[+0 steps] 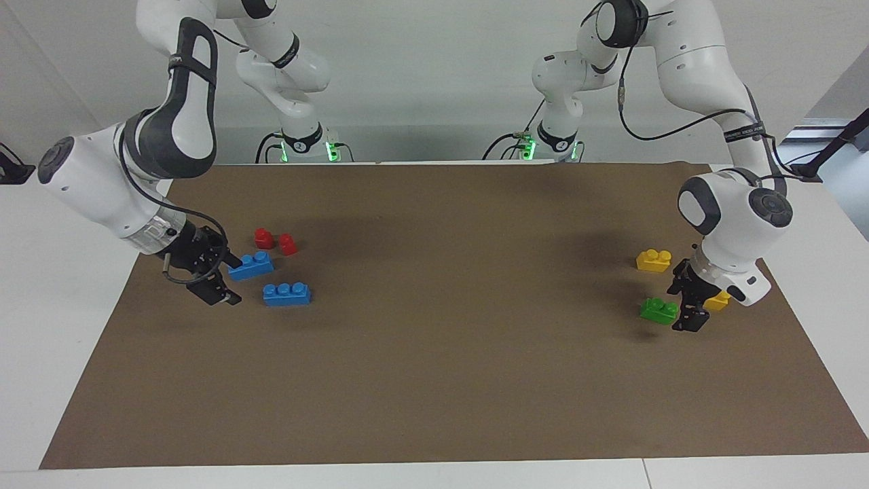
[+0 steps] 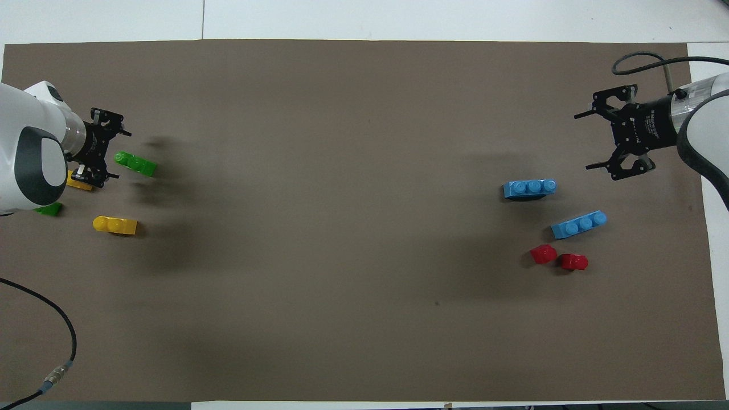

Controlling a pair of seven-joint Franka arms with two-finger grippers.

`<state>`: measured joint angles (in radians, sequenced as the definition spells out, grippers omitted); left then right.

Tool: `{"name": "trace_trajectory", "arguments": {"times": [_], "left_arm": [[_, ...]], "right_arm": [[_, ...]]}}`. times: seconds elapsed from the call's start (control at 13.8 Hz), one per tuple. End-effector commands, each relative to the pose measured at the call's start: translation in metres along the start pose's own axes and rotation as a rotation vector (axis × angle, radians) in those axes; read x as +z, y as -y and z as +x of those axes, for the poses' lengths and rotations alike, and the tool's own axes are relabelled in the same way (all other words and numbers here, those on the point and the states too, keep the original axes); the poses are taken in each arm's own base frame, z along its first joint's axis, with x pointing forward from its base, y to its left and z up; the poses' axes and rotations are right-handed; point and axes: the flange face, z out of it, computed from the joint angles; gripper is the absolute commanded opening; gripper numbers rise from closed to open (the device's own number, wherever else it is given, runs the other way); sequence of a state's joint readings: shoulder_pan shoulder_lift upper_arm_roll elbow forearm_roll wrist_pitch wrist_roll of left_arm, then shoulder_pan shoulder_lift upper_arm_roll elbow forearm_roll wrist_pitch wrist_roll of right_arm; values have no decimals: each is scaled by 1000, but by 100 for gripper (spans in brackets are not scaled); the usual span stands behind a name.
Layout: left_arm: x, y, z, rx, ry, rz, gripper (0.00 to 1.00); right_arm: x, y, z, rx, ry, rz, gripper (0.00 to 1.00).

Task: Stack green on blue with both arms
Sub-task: 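Grasp the green brick with the left gripper while the right gripper descends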

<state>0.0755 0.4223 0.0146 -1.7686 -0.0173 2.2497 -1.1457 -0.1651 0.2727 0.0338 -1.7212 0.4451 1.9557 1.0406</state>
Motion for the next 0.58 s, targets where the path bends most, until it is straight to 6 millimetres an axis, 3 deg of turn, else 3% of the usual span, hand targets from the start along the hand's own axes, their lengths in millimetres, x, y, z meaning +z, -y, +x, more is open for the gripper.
{"name": "trace_trajectory", "arguments": {"times": [0.0, 0.22, 0.36, 0.51], "left_arm": [[5, 5, -1, -24, -22, 0, 100], [10, 8, -3, -56, -22, -2, 99], [12, 9, -3, -62, -25, -8, 92], [12, 9, -4, -84, -30, -22, 61]], "right_arm": [[23, -8, 8, 78, 37, -5, 99], [43, -13, 28, 128, 77, -16, 99], [54, -16, 33, 140, 85, -33, 99], [64, -20, 37, 150, 91, -51, 99]]}}
